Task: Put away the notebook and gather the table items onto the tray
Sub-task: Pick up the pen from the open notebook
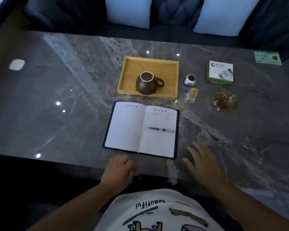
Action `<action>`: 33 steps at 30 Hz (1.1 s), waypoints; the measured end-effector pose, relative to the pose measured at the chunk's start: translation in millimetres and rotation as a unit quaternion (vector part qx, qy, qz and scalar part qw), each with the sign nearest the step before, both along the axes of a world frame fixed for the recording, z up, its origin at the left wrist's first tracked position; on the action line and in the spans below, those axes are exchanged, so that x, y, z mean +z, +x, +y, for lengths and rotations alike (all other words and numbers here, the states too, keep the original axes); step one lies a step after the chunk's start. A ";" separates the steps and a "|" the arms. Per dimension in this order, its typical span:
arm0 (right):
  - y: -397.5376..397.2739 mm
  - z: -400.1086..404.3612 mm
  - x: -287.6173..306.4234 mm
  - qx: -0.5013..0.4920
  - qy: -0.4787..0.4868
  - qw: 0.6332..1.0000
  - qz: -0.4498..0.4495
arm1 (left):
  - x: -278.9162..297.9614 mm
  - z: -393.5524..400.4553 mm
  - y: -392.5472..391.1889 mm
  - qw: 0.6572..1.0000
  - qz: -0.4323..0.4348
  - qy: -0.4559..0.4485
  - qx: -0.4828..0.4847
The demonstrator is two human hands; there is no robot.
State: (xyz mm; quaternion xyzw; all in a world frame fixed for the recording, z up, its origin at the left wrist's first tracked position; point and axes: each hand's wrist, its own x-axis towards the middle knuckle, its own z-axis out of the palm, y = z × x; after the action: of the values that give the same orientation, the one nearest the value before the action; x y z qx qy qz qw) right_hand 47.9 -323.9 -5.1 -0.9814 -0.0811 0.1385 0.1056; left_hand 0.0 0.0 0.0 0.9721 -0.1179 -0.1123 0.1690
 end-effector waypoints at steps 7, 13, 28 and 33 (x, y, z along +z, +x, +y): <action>72.4 61.2 -0.8 0.115 0.006 0.993 -0.008 | -1.7 -27.4 47.9 0.990 -0.025 0.025 -0.136; 93.3 80.8 -8.2 0.167 -0.028 0.986 -0.004 | -27.1 -22.2 56.6 0.970 0.066 0.165 -0.165; 99.8 107.4 -7.4 0.201 -0.109 0.973 0.001 | -40.3 -29.9 54.3 0.964 0.091 0.192 -0.158; 108.2 81.2 -10.7 0.181 -0.113 0.977 0.032 | -41.5 -28.2 54.3 0.965 0.087 0.190 -0.161</action>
State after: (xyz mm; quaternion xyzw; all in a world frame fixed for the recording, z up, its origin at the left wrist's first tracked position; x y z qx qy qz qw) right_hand 156.1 -242.8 -15.8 -0.9511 -0.2375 0.1951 -0.0298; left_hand 54.3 -28.2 -41.5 0.9410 -0.2340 -0.2427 -0.0298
